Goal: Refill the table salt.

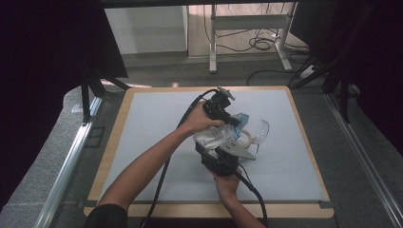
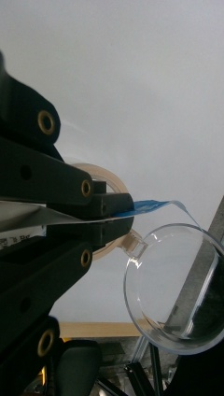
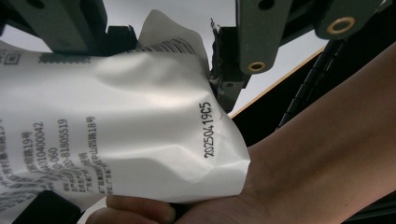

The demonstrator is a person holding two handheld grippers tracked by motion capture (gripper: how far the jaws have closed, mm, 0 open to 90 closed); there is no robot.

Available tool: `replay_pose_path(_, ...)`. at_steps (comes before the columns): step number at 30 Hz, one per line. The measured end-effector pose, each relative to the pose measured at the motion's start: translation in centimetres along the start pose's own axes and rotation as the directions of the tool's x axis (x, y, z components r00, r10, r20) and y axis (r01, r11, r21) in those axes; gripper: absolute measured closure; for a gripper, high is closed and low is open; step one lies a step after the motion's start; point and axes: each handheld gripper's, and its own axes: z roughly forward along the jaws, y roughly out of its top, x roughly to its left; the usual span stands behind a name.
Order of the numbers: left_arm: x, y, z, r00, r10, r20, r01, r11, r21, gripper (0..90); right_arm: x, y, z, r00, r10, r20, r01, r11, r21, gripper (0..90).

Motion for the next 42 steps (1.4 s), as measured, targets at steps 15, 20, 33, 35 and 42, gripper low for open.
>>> replay_pose_path(15, 0.15, -0.05, -0.06, 1.0000, -0.005, 0.001, 0.005, 1.0000, 0.003, 89.4, 0.06, 0.03, 0.14, 1.0000, 0.003, -0.003, -0.003, 1.000, 0.000, 58.7)
replay_pose_path(20, 0.16, 0.01, 0.01, 1.0000, -0.002, -0.001, 0.002, 1.0000, 0.007, 89.3, 0.01, 0.05, 0.13, 1.0000, 0.008, -0.003, -0.008, 1.000, -0.001, 58.7)
replay_pose_path(33, 0.37, -0.02, 0.12, 1.0000, -0.006, -0.002, 0.006, 1.0000, 0.007, 89.3, -0.09, 0.03, 0.28, 0.9999, 0.012, -0.002, -0.012, 1.000, 0.002, 58.7)
replay_pose_path(35, 0.42, -0.01, 0.15, 1.0000, -0.007, -0.002, 0.007, 1.0000, 0.006, 89.4, -0.15, 0.02, 0.30, 0.9999, 0.012, -0.002, -0.012, 1.000, 0.003, 58.7)
replay_pose_path(42, 0.56, 0.09, 0.21, 1.0000, -0.007, -0.003, 0.007, 0.9999, 0.010, 89.3, -0.23, 0.04, 0.41, 0.9999, 0.014, 0.001, -0.014, 1.000, -0.002, 58.7)
